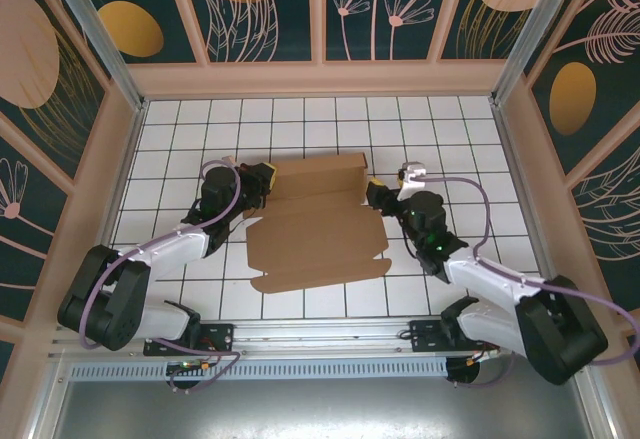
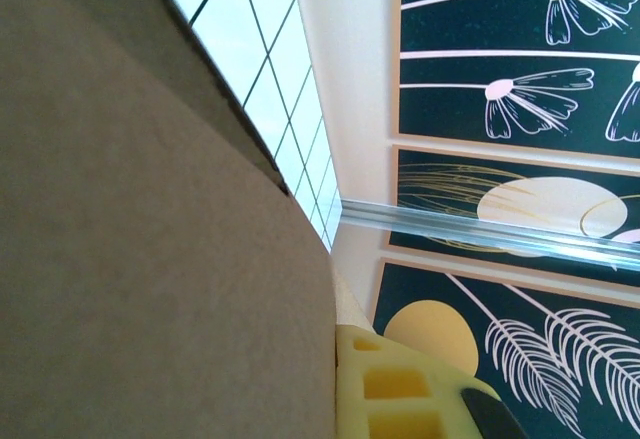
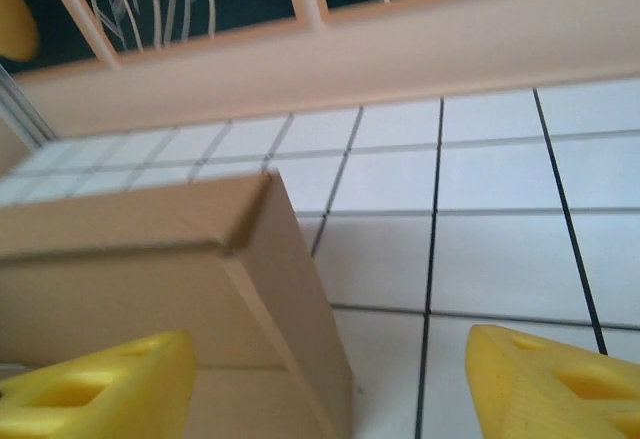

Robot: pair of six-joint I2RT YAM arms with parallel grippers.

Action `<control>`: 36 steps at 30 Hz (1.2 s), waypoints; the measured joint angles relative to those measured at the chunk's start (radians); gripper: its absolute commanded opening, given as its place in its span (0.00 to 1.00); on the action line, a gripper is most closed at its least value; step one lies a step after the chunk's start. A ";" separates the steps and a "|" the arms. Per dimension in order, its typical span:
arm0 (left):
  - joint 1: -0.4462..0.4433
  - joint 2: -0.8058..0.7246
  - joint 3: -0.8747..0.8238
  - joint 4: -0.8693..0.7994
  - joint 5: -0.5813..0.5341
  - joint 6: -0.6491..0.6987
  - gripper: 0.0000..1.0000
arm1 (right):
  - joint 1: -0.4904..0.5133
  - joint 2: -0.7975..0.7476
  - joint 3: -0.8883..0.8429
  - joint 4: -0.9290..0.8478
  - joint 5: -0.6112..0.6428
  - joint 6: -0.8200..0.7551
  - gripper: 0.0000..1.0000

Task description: Fold the paper box

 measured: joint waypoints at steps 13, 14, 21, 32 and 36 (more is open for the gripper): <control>0.000 0.000 0.000 0.001 0.001 0.000 0.00 | 0.000 0.354 0.095 0.177 -0.025 -0.307 0.64; 0.000 0.000 0.000 0.001 0.001 0.000 0.00 | 0.000 0.377 0.112 0.196 -0.014 -0.318 0.61; 0.000 0.000 0.000 0.001 -0.005 0.001 0.00 | 0.011 0.484 0.209 0.243 0.039 -0.356 0.32; 0.002 0.004 0.006 0.002 -0.020 0.004 0.00 | 0.089 0.557 0.276 0.279 0.241 -0.417 0.00; 0.002 0.008 0.014 0.001 -0.031 0.004 0.00 | 0.102 0.584 0.315 0.279 0.298 -0.420 0.00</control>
